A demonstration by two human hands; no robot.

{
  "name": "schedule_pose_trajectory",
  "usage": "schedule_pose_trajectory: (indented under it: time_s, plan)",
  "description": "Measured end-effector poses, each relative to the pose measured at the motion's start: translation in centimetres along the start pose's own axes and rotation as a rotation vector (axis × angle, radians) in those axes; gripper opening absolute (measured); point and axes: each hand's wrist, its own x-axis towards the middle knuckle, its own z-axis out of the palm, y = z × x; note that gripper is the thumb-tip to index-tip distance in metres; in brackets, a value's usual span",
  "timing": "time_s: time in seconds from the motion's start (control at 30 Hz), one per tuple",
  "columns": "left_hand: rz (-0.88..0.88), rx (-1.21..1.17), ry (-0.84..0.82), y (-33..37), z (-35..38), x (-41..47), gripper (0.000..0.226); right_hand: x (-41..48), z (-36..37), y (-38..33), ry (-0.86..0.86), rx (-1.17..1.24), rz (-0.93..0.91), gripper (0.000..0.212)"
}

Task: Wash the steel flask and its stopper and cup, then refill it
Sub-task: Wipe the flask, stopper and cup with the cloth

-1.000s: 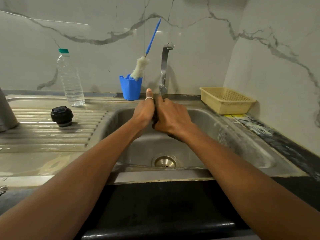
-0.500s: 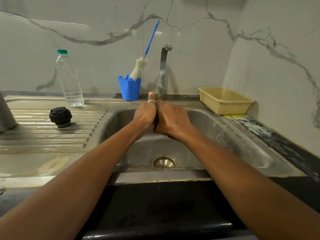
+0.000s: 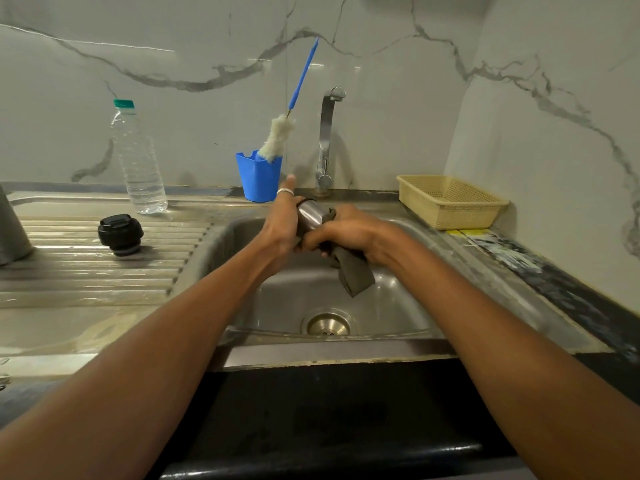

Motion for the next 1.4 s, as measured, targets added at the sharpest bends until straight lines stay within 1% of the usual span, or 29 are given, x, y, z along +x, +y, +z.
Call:
schedule_pose_trajectory:
  time_s: [0.03, 0.07, 0.13, 0.17, 0.2, 0.23, 0.3, 0.37, 0.4, 0.43, 0.53, 0.57, 0.63, 0.7, 0.73, 0.83, 0.9, 0.97, 1.03, 1.1, 1.13, 1.2, 1.23, 1.3, 1.33, 1.4]
  plan:
    - [0.007, 0.042, 0.009, -0.1, 0.0, 0.0, 0.050, 0.3, 0.1, 0.1, 0.058, -0.095, -0.024, 0.033]
    - [0.014, 0.121, 0.029, -0.1, 0.0, 0.0, 0.047, 0.6, 0.3, 0.2, 0.132, -0.274, -0.067, 0.036]
    - [0.035, 0.341, 0.077, -0.4, -0.2, 0.3, 0.046, 1.2, 0.9, 0.6, 0.269, -0.745, -0.169, 0.051]
    - [0.030, 0.404, 0.096, -0.5, -0.3, 0.3, 0.047, 1.3, 1.3, 0.8, 0.319, -0.918, -0.212, 0.057]
    - [0.015, 0.424, 0.102, -0.5, -0.4, 0.2, 0.049, 1.3, 1.7, 0.9, 0.344, -1.006, -0.255, 0.059]
    - [-0.013, 0.412, 0.097, -0.7, -0.5, 0.3, 0.052, 1.2, 1.9, 0.9, 0.355, -1.045, -0.298, 0.059]
    - [-0.054, 0.365, 0.078, -0.6, -0.8, 0.2, 0.047, 1.2, 2.2, 0.9, 0.357, -1.092, -0.369, 0.058]
    - [-0.077, 0.274, 0.066, -0.3, -0.6, -0.1, 0.040, 1.3, 2.1, 0.9, 0.353, -1.081, -0.371, 0.056]
    - [-0.085, 0.243, 0.053, -0.2, -0.5, -0.3, 0.040, 1.3, 1.9, 0.9, 0.336, -1.020, -0.332, 0.056]
    - [-0.084, 0.247, 0.023, -0.2, -0.5, -0.4, 0.041, 1.6, 1.6, 1.0, 0.311, -0.928, -0.277, 0.057]
    - [-0.041, 0.365, -0.091, -0.5, -0.4, -0.9, 0.044, 2.1, 1.0, 1.3, 0.202, -0.677, -0.135, 0.058]
    - [-0.026, 0.388, -0.115, -0.7, -0.4, -1.0, 0.044, 2.2, 0.9, 1.4, 0.184, -0.605, -0.099, 0.055]
    - [0.006, 0.398, -0.121, -0.9, -0.2, -1.1, 0.042, 2.1, 0.6, 1.5, 0.167, -0.436, -0.031, 0.040]
    - [0.037, 0.382, -0.087, -0.8, 0.4, -1.1, 0.041, 1.8, 0.8, 1.5, 0.152, -0.292, 0.017, 0.028]
    - [0.042, 0.379, -0.060, -0.8, 0.5, -1.1, 0.043, 1.6, 1.1, 1.4, 0.138, -0.265, 0.019, 0.025]
    - [0.040, 0.339, 0.044, -0.7, 0.1, -0.7, 0.047, 0.9, 2.2, 0.3, 0.087, -0.393, -0.051, 0.015]
    - [0.047, 0.289, 0.098, -0.6, -0.5, -0.2, 0.040, 0.4, 2.8, -0.5, 0.102, -0.480, -0.117, 0.012]
    - [0.053, 0.258, 0.110, -0.4, -0.7, -0.1, 0.028, 0.1, 3.0, -1.2, 0.148, -0.541, -0.168, 0.007]
    - [0.070, 0.254, 0.088, -0.3, -0.6, -0.1, 0.023, -0.1, 2.9, -1.4, 0.193, -0.557, -0.186, 0.012]
    - [0.086, 0.265, 0.042, -0.5, -0.1, -0.3, 0.021, -0.1, 2.4, -1.2, 0.213, -0.518, -0.159, 0.017]
    - [0.092, 0.271, 0.027, -0.6, 0.1, -0.3, 0.021, -0.1, 2.2, -1.0, 0.205, -0.488, -0.136, 0.017]
    - [0.107, 0.284, 0.020, -0.7, 0.4, -0.3, 0.022, 0.0, 2.1, -0.6, 0.180, -0.439, -0.108, 0.008]
    - [0.121, 0.293, 0.027, -0.7, 0.4, -0.3, 0.023, -0.1, 2.2, -0.5, 0.164, -0.427, -0.100, 0.012]
    - [0.148, 0.294, 0.058, -0.6, 0.2, -0.2, 0.024, -0.2, 2.6, -0.5, 0.128, -0.425, -0.091, 0.028]
    - [0.154, 0.294, 0.083, -0.6, 0.0, -0.1, 0.024, -0.3, 2.9, -0.6, 0.112, -0.444, -0.091, 0.030]
    - [0.139, 0.309, 0.126, -0.6, -0.5, 0.2, 0.024, -0.4, 3.3, -1.1, 0.100, -0.506, -0.094, 0.024]
